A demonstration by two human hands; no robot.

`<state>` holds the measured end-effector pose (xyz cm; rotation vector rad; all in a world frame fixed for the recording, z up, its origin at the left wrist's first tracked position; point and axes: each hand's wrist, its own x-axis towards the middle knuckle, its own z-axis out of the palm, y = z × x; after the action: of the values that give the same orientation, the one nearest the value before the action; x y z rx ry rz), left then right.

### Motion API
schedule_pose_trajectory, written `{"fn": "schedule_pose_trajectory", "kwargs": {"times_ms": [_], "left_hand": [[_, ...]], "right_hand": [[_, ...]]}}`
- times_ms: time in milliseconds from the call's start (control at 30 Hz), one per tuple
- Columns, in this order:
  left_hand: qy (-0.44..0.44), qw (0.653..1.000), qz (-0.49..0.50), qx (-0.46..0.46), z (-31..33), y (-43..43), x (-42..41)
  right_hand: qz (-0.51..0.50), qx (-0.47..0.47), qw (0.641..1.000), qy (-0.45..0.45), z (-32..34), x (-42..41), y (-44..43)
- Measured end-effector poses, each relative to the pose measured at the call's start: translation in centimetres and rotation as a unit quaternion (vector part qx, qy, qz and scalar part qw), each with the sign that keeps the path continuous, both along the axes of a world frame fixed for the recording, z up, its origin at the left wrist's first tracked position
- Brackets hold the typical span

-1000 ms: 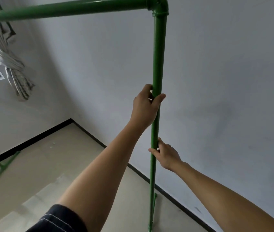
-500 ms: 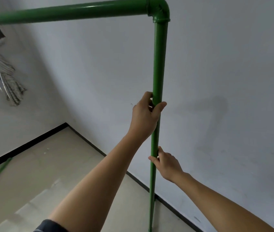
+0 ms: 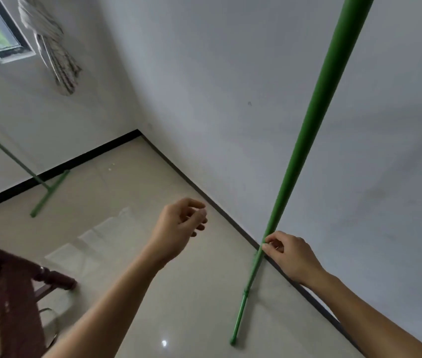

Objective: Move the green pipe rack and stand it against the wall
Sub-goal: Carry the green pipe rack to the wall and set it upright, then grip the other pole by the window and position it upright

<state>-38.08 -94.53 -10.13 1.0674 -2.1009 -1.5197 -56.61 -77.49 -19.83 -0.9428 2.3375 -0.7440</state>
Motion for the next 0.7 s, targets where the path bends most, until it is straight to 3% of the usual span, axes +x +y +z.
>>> {"fn": "schedule_pose_trajectory", "kwargs": {"times_ms": [233,433,700], "left_hand": [[-0.058,0.983,0.124,0.120,-6.9,-1.6,15.8],[-0.071,0.943,0.272,0.179,-10.9,-3.6,28.3],[-0.046,0.893,0.396,0.208,-11.6,-8.6,34.3]], "right_hand": [[0.033,-0.008,0.994,-0.103,-2.2,7.6,-3.3],[0.063,-0.009,0.986,-0.151,-3.1,13.4,-8.8],[0.120,-0.017,0.978,-0.171,-2.4,16.3,-19.2]]}}
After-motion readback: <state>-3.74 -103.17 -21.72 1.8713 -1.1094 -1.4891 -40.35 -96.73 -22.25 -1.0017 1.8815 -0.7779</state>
